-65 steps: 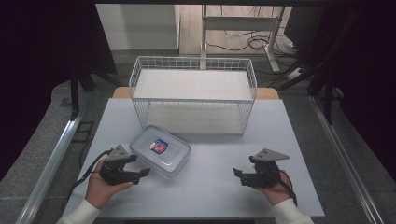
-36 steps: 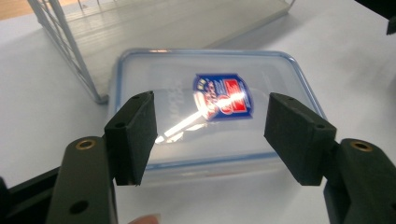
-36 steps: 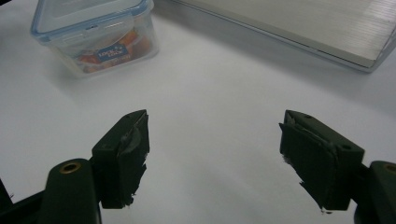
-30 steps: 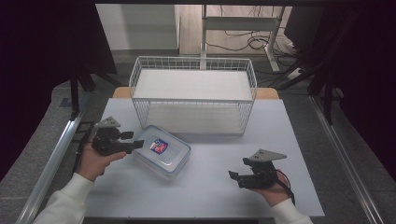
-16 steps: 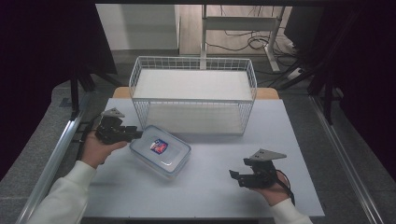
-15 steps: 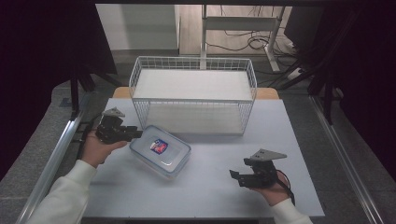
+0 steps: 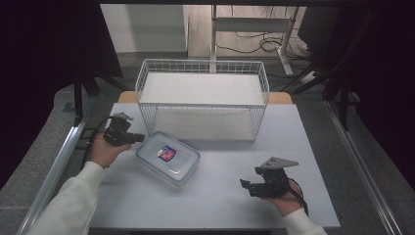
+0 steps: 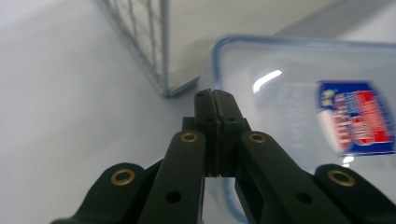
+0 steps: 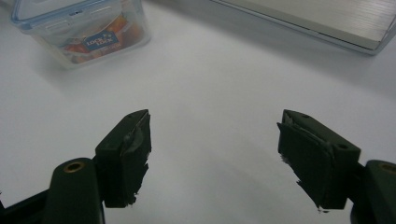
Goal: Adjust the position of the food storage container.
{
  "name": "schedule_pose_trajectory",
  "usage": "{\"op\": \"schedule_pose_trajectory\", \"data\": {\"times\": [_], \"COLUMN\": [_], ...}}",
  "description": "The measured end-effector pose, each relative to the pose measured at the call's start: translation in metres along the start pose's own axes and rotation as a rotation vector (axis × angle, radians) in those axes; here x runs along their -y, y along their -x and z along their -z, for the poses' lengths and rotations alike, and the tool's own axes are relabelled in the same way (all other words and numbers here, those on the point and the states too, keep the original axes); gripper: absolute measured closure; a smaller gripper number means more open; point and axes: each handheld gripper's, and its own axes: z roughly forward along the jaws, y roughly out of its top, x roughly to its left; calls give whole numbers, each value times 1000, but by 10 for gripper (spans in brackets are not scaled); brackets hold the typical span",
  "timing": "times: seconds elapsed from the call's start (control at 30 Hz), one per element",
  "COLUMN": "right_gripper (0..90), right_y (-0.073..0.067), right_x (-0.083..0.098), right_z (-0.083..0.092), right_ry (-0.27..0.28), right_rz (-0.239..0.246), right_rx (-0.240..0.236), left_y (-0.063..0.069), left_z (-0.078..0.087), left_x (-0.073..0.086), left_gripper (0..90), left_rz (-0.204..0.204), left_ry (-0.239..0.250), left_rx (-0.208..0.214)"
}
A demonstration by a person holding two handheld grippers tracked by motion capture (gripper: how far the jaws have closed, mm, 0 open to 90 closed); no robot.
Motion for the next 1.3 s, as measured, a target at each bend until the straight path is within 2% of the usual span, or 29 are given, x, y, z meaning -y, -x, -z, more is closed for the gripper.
{"op": "schedule_pose_trajectory", "data": {"times": [0.33,0.53,0.73,0.8,0.9,1.1,1.3], "right_gripper": [259,259,259,259,259,259,259], "right_y": [0,0,0,0,0,-1,-1], "right_x": [0,1,1,1,1,1,1], "right_z": [-1,-2,-2,-1,-2,-2,-3], "right_ry": [-5,-7,-9,-12,-11,-11,-12], "right_rz": [7,8,8,9,10,9,11], "right_rx": [2,3,3,4,4,3,1], "left_y": [-7,-8,-8,-9,-10,-9,-5], "left_z": [-19,-20,-21,-22,-24,-26,-23], "left_x": [5,7,5,6,6,9,14], "left_gripper": [900,900,900,900,900,900,900], "left_rz": [-10,-12,-30,-22,-29,-22,-40], "left_ry": [-76,-86,-99,-97,-117,-123,-137], "left_rx": [-19,-14,-42,-42,-39,-36,-22]}}
